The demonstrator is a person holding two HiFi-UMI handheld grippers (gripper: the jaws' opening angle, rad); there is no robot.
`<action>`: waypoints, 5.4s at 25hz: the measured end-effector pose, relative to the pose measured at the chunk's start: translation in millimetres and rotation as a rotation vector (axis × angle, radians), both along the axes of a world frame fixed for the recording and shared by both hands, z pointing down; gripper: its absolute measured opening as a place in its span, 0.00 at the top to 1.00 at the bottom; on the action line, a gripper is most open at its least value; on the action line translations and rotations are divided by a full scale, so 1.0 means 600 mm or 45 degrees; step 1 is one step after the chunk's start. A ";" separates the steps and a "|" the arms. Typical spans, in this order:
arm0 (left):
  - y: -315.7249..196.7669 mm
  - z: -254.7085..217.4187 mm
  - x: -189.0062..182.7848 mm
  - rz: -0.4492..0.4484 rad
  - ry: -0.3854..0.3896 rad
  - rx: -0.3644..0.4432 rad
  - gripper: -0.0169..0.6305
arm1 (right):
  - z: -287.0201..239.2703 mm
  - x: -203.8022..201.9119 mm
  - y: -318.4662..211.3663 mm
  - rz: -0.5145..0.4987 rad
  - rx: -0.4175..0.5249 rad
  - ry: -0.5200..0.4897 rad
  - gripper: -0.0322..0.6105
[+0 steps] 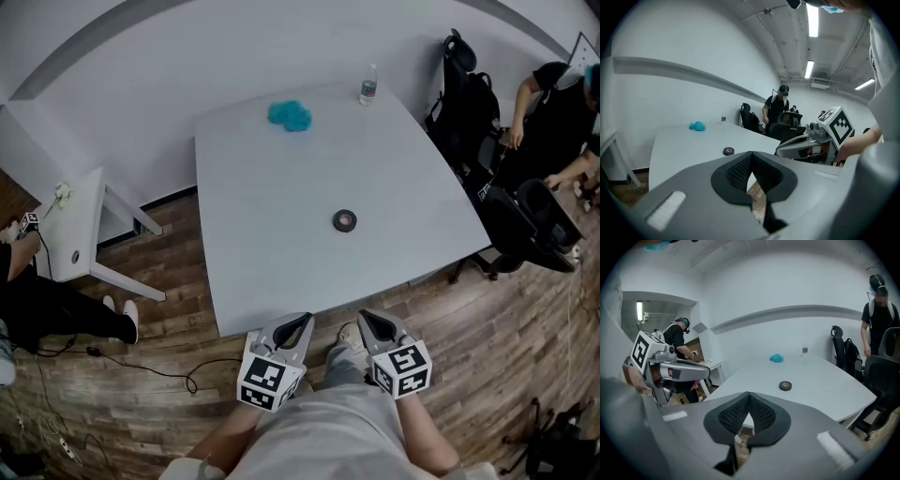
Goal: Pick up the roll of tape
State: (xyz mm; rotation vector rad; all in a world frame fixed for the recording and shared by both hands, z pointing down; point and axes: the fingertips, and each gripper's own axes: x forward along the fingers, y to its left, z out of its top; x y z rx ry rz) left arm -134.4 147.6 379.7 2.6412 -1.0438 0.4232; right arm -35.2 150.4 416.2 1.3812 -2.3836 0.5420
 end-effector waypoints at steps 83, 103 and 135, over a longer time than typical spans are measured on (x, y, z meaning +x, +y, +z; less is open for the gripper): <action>-0.440 0.126 0.193 0.059 -0.181 -0.162 0.94 | 0.077 0.173 -0.401 -0.064 -0.126 -0.013 0.94; -0.468 0.213 0.211 0.101 -0.237 -0.258 0.94 | 0.140 0.189 -0.424 -0.049 -0.209 -0.023 0.94; -0.509 0.352 0.218 0.155 -0.380 -0.425 0.40 | 0.194 0.185 -0.443 -0.025 -0.295 -0.049 0.94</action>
